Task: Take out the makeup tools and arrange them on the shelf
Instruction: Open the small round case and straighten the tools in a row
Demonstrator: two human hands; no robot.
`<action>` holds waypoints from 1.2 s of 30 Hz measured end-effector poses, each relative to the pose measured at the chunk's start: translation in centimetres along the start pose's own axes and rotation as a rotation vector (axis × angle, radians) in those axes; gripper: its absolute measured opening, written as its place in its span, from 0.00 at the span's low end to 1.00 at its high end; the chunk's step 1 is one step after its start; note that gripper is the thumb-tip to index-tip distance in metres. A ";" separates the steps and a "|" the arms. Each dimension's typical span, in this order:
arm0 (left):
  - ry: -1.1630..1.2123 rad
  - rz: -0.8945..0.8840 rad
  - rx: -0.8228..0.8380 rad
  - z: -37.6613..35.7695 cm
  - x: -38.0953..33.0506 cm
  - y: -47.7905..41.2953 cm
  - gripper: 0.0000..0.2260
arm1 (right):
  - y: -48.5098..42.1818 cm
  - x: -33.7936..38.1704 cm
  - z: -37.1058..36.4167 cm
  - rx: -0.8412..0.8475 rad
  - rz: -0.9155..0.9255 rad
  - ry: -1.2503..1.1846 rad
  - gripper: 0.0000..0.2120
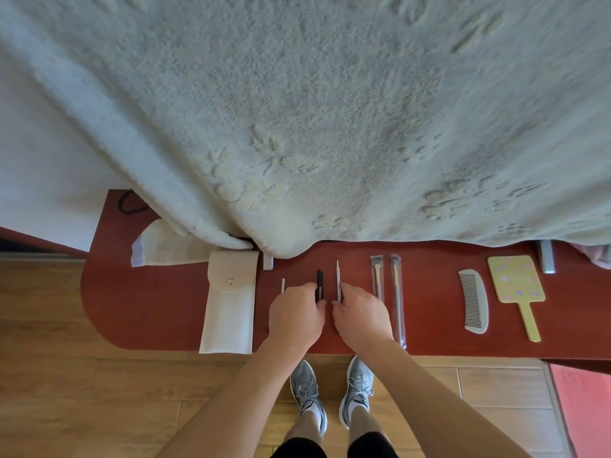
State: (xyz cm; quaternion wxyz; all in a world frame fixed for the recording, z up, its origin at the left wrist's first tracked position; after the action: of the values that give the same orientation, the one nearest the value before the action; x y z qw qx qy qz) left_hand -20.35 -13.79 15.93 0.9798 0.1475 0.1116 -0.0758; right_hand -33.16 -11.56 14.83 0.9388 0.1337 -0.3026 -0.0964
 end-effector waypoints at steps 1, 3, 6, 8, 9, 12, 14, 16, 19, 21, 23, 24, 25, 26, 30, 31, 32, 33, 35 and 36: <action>0.004 -0.003 0.002 -0.1 -0.2 0.0 0.13 | 0.0 -0.2 0.2 -0.003 -0.011 0.009 0.06; 0.010 -0.007 0.008 -0.3 -0.7 -0.1 0.14 | 0.2 -0.6 0.6 -0.010 -0.024 0.027 0.06; 0.015 -0.012 0.003 -0.5 -1.4 -0.2 0.14 | 0.4 -1.1 1.2 -0.027 -0.024 0.035 0.06; 0.011 -0.014 -0.007 -0.6 -1.9 -0.3 0.15 | 0.6 -1.4 1.5 -0.025 -0.026 0.039 0.06; 0.014 -0.016 -0.008 -0.6 -2.2 -0.3 0.15 | 0.6 -1.5 1.6 -0.024 -0.024 0.040 0.06; 0.034 -0.021 0.005 -0.8 -2.9 -0.3 0.16 | 0.8 -2.1 1.9 -0.017 -0.036 0.028 0.06; 0.039 -0.025 0.011 -0.9 -3.1 -0.4 0.16 | 0.9 -2.3 2.1 -0.013 -0.047 0.017 0.05; 0.045 -0.030 0.012 -1.0 -3.4 -0.4 0.16 | 0.9 -2.5 2.4 -0.014 -0.051 0.018 0.05; 0.051 -0.038 0.008 -1.0 -3.9 -0.4 0.15 | 1.0 -2.8 2.7 -0.026 -0.049 0.022 0.06; 0.060 -0.042 0.006 -1.1 -4.1 -0.4 0.15 | 1.0 -2.9 2.8 -0.027 -0.048 0.024 0.06; 0.069 -0.045 0.006 -1.1 -4.4 -0.4 0.15 | 0.9 -3.1 2.8 -0.026 -0.050 0.023 0.05; 0.071 -0.046 0.005 -1.1 -4.5 -0.4 0.15 | 0.9 -3.2 2.8 -0.028 -0.046 0.022 0.06; 0.073 -0.046 0.003 -1.1 -4.6 -0.4 0.15 | 0.9 -3.2 2.9 -0.031 -0.042 0.022 0.06; 0.074 -0.045 0.002 -1.0 -4.7 -0.4 0.15 | 0.9 -3.3 2.8 -0.029 -0.041 0.025 0.06; 0.083 -0.041 0.010 -1.1 -4.9 -0.4 0.15 | 0.9 -3.3 2.8 -0.023 -0.037 0.034 0.06; 0.089 -0.042 0.010 -1.1 -5.0 -0.5 0.15 | 0.9 -3.4 2.8 -0.024 -0.035 0.031 0.06; 0.093 -0.044 0.010 -1.1 -5.1 -0.5 0.15 | 0.8 -3.5 2.7 -0.024 -0.033 0.029 0.06; 0.096 -0.045 0.009 -1.1 -5.1 -0.5 0.14 | 0.8 -3.5 2.7 -0.021 -0.032 0.028 0.06; 0.102 -0.047 0.006 -1.1 -5.2 -0.4 0.14 | 0.8 -3.6 2.6 -0.018 -0.031 0.029 0.06; 0.103 -0.046 0.004 -1.0 -5.2 -0.4 0.15 | 0.8 -3.6 2.6 -0.020 -0.029 0.028 0.06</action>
State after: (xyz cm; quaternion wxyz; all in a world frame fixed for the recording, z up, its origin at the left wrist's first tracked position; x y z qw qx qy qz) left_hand -25.66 -13.24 16.11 0.9705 0.1505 0.1651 -0.0910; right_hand -37.50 -10.39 15.19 0.9427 0.1299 -0.2865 -0.1111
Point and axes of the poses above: each hand's wrist, its own y-axis away from the middle knuckle, its own z-axis out of the back of the hand, x = y × z, the point moved 5 cm from there along -y, towards the middle knuckle, and after that the axes turned 12 degrees about -y, right-handed, at the moved point
